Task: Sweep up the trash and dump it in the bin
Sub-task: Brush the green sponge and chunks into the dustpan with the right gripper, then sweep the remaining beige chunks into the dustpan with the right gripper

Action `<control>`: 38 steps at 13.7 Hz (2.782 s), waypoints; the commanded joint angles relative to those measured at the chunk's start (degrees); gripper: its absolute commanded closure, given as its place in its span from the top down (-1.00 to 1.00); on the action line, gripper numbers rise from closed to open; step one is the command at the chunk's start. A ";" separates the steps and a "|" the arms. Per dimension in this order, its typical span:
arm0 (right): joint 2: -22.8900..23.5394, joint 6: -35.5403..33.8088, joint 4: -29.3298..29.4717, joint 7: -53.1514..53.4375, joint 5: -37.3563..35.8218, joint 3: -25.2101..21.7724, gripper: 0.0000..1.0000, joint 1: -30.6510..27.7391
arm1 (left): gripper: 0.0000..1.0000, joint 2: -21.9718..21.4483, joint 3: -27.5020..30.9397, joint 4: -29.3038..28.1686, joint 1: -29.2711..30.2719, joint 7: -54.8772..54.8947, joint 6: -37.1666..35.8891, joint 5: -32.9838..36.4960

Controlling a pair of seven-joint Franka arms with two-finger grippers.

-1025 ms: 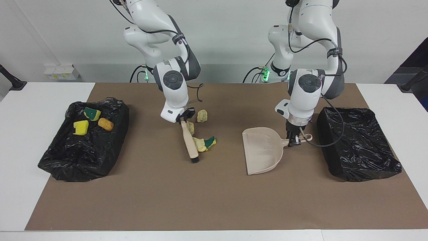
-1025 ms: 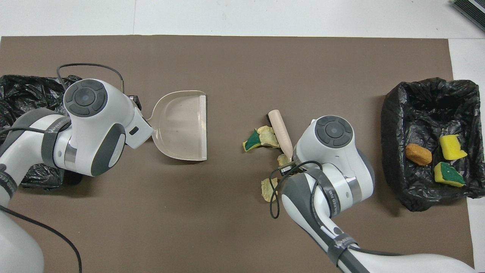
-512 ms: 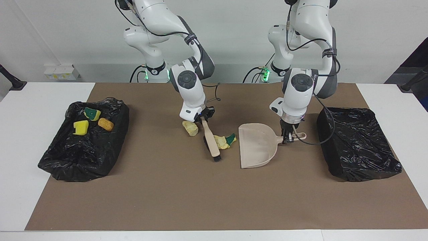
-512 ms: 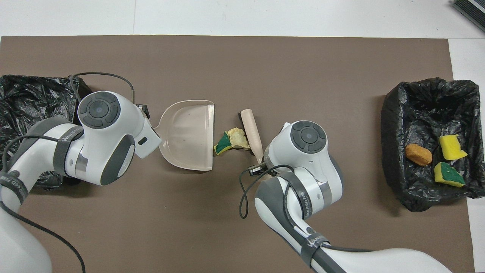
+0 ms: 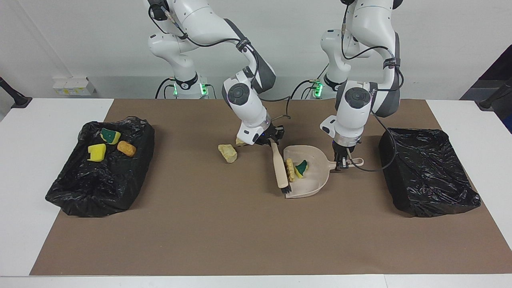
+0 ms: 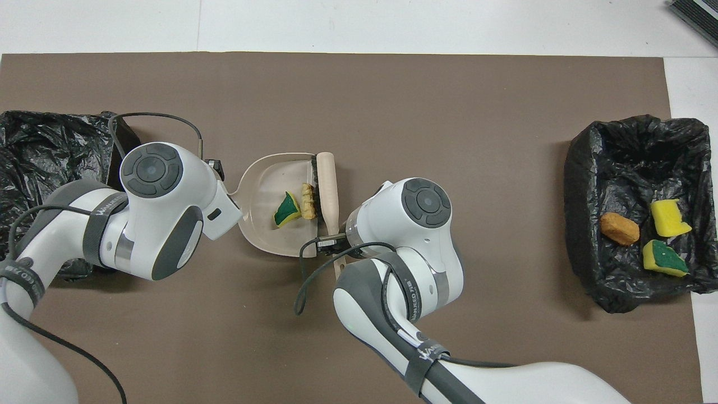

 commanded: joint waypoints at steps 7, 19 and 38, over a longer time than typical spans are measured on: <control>-10.46 -20.27 -1.46 10.46 -9.41 -0.74 -1.00 -4.88 | -1.00 -1.87 0.44 -3.69 -0.67 -0.63 1.56 0.88; -32.97 -27.87 -31.58 29.98 -17.53 0.05 -1.00 -2.35 | -1.00 -1.87 0.44 -3.61 -0.32 -0.71 1.82 0.88; -0.99 -6.78 0.82 25.63 -1.37 0.49 -1.00 4.08 | -1.00 -1.87 0.44 -3.78 -0.23 -0.98 1.73 0.88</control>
